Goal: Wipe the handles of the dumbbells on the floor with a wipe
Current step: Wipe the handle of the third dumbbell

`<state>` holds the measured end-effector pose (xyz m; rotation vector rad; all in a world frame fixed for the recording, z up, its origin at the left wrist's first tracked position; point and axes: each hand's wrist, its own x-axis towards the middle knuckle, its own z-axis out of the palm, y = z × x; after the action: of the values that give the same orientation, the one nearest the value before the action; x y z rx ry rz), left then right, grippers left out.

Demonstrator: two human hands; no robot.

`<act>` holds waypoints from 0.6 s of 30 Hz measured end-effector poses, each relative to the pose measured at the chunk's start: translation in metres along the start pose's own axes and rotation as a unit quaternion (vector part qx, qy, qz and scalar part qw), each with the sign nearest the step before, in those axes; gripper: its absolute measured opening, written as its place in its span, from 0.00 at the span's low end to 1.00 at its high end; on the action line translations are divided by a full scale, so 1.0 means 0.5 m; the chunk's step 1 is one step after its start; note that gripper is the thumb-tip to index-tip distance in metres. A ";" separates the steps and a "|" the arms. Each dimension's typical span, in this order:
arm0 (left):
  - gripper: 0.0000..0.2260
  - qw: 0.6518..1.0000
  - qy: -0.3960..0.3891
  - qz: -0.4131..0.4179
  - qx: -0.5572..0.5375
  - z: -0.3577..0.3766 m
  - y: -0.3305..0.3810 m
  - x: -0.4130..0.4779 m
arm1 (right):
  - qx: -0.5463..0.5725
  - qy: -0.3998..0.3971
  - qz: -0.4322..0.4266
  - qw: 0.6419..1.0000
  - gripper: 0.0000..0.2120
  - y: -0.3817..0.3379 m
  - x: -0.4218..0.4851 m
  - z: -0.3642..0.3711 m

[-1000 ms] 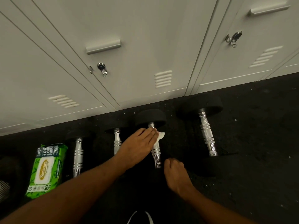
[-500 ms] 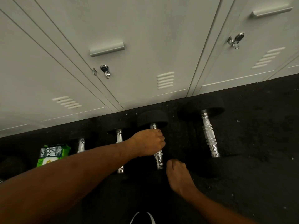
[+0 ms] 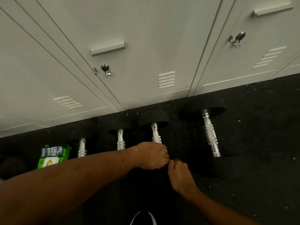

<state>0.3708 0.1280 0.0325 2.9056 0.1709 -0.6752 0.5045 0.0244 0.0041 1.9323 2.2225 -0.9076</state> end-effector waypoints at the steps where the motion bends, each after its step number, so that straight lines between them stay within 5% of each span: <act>1: 0.14 1.000 0.004 0.007 -0.004 0.001 -0.002 -0.002 | -0.002 -0.005 0.003 1.000 0.07 0.000 0.000 0.002; 5: 0.15 1.000 0.013 0.022 -0.006 0.008 -0.013 -0.009 | -0.025 0.059 -0.030 0.997 0.11 0.001 0.004 0.009; 9: 0.14 0.999 0.000 0.025 0.042 -0.010 -0.048 -0.006 | -0.060 0.093 -0.055 0.992 0.03 -0.006 -0.002 -0.009; 13: 0.12 0.997 -0.021 0.000 0.073 -0.033 -0.086 0.001 | -0.067 0.073 -0.029 0.995 0.18 -0.007 0.002 -0.003; 18: 0.11 0.992 -0.029 -0.038 0.120 -0.044 -0.124 0.009 | -0.041 0.058 -0.029 0.997 0.15 -0.005 -0.002 0.002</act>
<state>0.3754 0.1932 0.0423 3.1176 0.2088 -0.8459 0.5020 0.0227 0.0047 1.9414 2.3495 -0.7141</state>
